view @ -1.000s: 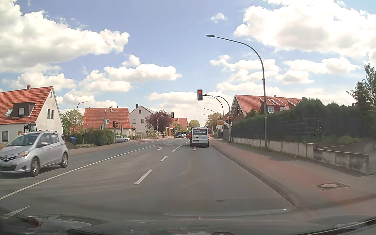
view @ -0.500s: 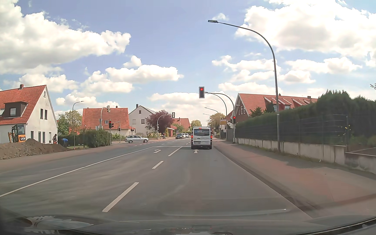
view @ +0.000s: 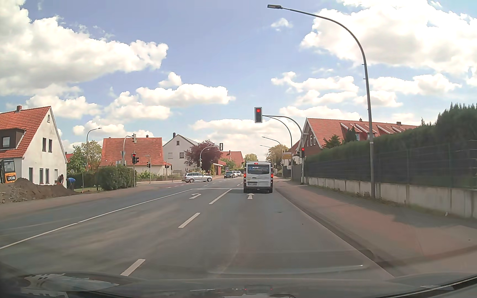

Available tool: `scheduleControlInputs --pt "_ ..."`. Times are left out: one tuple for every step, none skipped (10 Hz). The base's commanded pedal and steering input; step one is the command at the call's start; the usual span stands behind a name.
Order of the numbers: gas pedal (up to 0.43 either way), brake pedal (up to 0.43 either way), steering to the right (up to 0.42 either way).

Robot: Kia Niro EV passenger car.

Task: Follow the waypoints while adhering to traffic rules and regulations

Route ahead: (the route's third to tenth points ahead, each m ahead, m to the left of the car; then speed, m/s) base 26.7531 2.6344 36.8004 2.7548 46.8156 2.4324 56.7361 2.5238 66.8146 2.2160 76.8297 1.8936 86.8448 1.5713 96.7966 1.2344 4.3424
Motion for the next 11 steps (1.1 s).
scheduleControlInputs --pt "0.000 0.018 -0.012" --pt "0.000 0.024 -0.010" --pt "0.000 0.043 -0.008" --pt "0.000 0.055 -0.008" --pt "0.000 0.079 -0.006" --pt "0.000 0.091 -0.005" --pt "0.000 0.104 -0.004" --pt "0.000 0.110 -0.003" --pt "0.000 0.116 -0.002" --pt "0.000 0.122 -0.001" --pt "0.000 0.128 0.000"
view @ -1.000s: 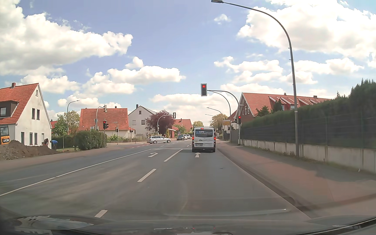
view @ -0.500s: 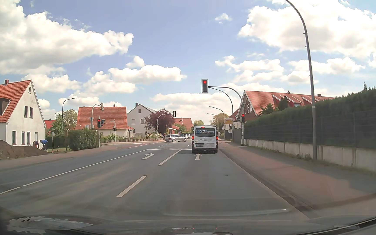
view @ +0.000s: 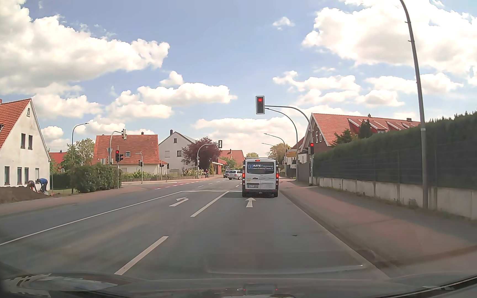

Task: Follow the waypoints while adhering to traffic rules and regulations

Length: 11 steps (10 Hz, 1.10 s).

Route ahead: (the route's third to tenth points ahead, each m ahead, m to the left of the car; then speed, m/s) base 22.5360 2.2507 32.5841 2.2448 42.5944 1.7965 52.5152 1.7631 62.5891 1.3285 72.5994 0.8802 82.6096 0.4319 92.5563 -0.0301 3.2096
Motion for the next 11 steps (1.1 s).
scheduleControlInputs --pt "0.000 0.128 0.000" --pt "0.000 0.134 0.000" --pt "0.000 0.146 0.000" --pt "0.000 0.140 0.000" --pt "0.000 0.140 0.000" --pt "0.000 0.134 0.000" --pt "0.000 0.104 0.000" --pt "0.000 0.085 0.000" --pt "0.000 0.067 0.000" --pt "0.000 0.055 0.000" --pt "0.000 0.043 0.000"
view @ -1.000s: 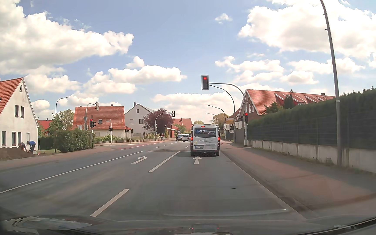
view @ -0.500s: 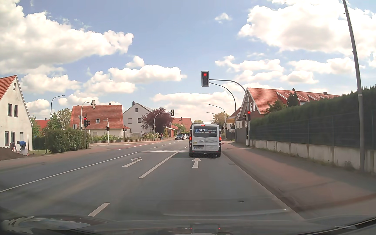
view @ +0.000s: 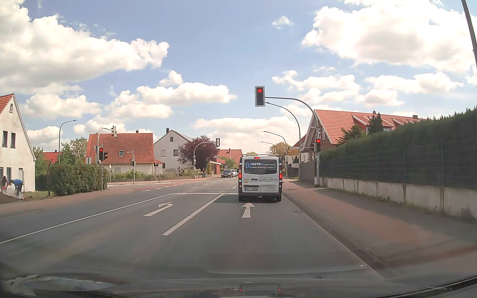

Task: Follow the waypoints while adhering to traffic rules and regulations

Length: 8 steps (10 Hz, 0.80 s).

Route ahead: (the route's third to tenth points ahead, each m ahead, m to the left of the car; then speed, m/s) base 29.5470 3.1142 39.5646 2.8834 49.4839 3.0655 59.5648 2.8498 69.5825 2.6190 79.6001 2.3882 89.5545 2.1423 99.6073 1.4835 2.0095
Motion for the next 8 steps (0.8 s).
scheduleControlInputs --pt "0.000 0.024 -0.002" --pt "0.000 0.006 -0.003" --pt "0.000 0.000 -0.005" --pt "0.000 0.000 -0.008" --pt "0.000 0.000 -0.009" --pt "0.000 0.000 -0.008" --pt "0.000 0.000 -0.007" --pt "0.000 0.000 -0.007"
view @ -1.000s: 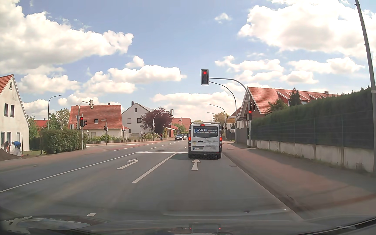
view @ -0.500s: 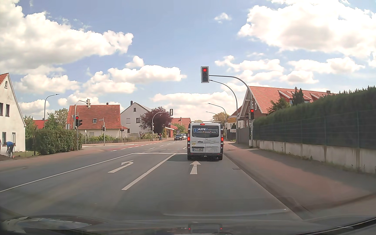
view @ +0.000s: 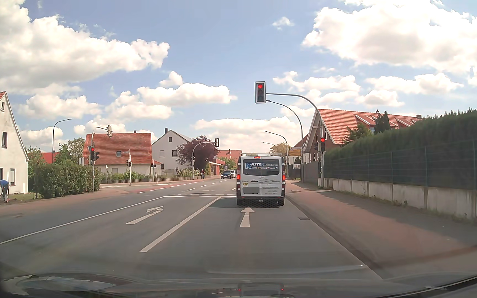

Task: Follow the waypoints while adhering to traffic rules and regulations

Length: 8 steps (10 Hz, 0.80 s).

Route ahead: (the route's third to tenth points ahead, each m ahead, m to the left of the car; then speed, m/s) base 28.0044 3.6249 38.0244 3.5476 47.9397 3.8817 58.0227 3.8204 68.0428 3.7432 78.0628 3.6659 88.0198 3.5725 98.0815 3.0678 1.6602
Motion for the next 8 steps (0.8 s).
scheduleControlInputs --pt "0.000 0.000 -0.007" --pt "0.000 0.000 -0.007" --pt "0.000 0.000 -0.007" --pt "0.000 0.018 -0.007" --pt "0.000 0.030 -0.007" --pt "0.000 0.061 -0.006" --pt "0.000 0.091 -0.007" --pt "0.000 0.110 -0.006"
